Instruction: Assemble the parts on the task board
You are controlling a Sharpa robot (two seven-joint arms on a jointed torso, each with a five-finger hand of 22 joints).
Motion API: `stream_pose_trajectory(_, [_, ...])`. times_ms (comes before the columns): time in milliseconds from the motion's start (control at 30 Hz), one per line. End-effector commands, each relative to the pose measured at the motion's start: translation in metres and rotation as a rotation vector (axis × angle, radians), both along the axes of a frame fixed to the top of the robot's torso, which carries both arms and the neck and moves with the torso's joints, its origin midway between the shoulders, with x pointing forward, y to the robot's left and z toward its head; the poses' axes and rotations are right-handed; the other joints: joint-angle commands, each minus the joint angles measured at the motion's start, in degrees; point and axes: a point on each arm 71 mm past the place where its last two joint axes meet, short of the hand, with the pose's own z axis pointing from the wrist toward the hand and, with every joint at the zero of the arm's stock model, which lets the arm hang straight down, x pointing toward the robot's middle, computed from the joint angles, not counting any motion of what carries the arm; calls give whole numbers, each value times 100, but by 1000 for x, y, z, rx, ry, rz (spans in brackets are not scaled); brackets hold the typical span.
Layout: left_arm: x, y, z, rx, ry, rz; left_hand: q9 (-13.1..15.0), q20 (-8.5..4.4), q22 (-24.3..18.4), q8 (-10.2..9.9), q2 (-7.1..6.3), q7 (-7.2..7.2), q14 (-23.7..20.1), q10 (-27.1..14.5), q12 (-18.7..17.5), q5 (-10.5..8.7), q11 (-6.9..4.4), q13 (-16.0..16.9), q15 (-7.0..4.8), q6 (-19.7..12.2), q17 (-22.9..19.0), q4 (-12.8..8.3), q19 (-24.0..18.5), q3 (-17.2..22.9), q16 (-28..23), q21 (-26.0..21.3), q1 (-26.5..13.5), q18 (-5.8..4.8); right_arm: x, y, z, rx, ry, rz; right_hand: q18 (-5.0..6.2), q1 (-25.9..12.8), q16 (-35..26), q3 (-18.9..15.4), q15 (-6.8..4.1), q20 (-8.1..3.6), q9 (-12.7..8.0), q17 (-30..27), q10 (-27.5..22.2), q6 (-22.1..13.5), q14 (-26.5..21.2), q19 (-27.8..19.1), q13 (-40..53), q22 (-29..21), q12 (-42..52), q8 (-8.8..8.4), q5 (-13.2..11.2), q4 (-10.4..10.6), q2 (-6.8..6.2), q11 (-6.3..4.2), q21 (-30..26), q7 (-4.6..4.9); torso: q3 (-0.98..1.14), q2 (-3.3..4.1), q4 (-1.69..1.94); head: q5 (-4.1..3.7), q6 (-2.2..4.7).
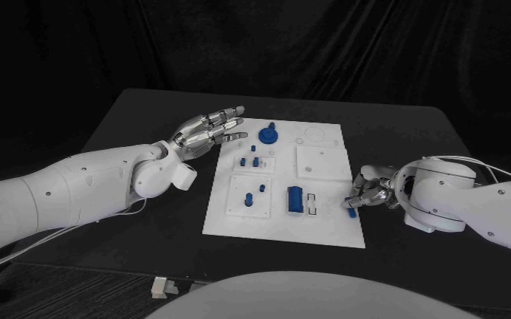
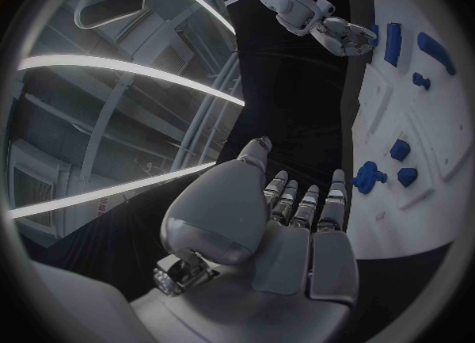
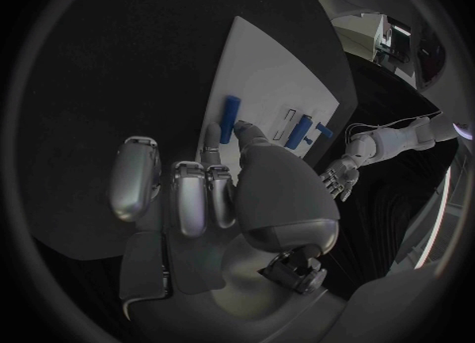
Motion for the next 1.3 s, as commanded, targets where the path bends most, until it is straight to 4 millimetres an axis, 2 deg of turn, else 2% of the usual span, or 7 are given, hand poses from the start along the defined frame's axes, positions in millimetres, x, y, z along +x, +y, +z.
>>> stream_pose_trajectory(33, [-1, -2, 0, -22, 1, -9, 9, 27, -14, 39, 56, 29, 10, -5, 17, 22, 46, 7, 31, 29, 9, -8, 6, 35, 32, -20, 17, 48, -1, -1, -4, -35, 20, -4, -62, 112, -10, 133, 27, 24, -178, 954, 599, -63, 510, 18, 1510, 941, 20, -166, 122, -100, -25, 50, -59, 26, -6, -3, -7, 18, -1])
stream_pose_trajectory(133, [-1, -1, 0, -21, 3, -9, 9, 27, -14, 39, 56, 29, 10, -5, 17, 22, 46, 7, 31, 29, 9, -8, 6, 35, 32, -20, 17, 48, -2, 1, -8, -51, 43, 2, -51, 202, -21, 293, 66, 59, -379, 922, 599, -92, 504, -6, 1510, 925, 20, -331, 159, -230, -63, 96, -112, 77, -11, -3, -6, 27, -1])
stream_pose_trajectory(167, [-1, -1, 0, -21, 4, -9, 9, 27, -14, 39, 56, 29, 10, -5, 17, 22, 46, 7, 31, 29, 9, -8, 6, 35, 32, -20, 17, 48, -3, 1, -9, -53, 47, 3, -45, 275, -28, 451, 86, 77, -505, 904, 599, -112, 500, -17, 1510, 917, 20, -428, -38, -325, -79, 121, -137, 109, -11, -2, -4, 31, -1])
stream_pose_trajectory(433, [-2, -1, -2, -19, 9, -10, 10, 28, -19, 41, 60, 39, 11, -3, 22, 23, 48, 8, 32, 33, 9, -12, 4, 44, 33, -21, 15, 47, -6, 7, -12, -16, 27, 8, -39, 435, -10, 999, 120, 113, -804, 927, 599, 26, 504, -29, 1510, 914, 20, -541, 120, -729, -176, 157, -141, 144, -9, -6, -3, 51, -1])
stream_pose_trajectory(667, [-3, 0, -4, -18, 14, -9, 11, 29, -18, 46, 67, 57, 10, -3, 21, 25, 52, 7, 33, 46, 9, -18, 5, 59, 33, -20, 12, 47, -8, 13, -7, 44, -26, 4, -42, 488, -7, 1545, 137, 130, -993, 917, 599, 233, 501, -35, 1510, 918, 20, -510, 396, -1198, -221, 178, -115, 167, -5, 0, 7, 43, -1])
stream_pose_trajectory(767, [-4, 0, -5, -18, 15, -8, 11, 29, -20, 46, 70, 67, 9, -2, 26, 26, 52, 8, 33, 44, 8, -22, 5, 67, 33, -21, 10, 46, -10, 14, -4, 74, -40, -5, -41, 293, -12, 2130, 172, 159, -1162, 894, 599, 259, 495, -52, 1510, 916, 20, -555, 911, -1474, -375, 225, -112, 226, -5, 1, 5, 45, -1])
stream_pose_trajectory(1300, [-4, 0, -6, -15, 16, -5, 9, 29, -17, 43, 70, 68, 11, -1, 30, 26, 54, 9, 33, 29, 9, -24, 7, 71, 35, -20, 10, 46, -7, 19, 28, 282, 30, -157, -35, -86, 2, 2541, 182, 174, -1319, 910, 599, 298, 499, -62, 1510, 910, 20, -548, 790, -1616, -432, 230, -102, 225, -4, -6, 7, 90, -1])
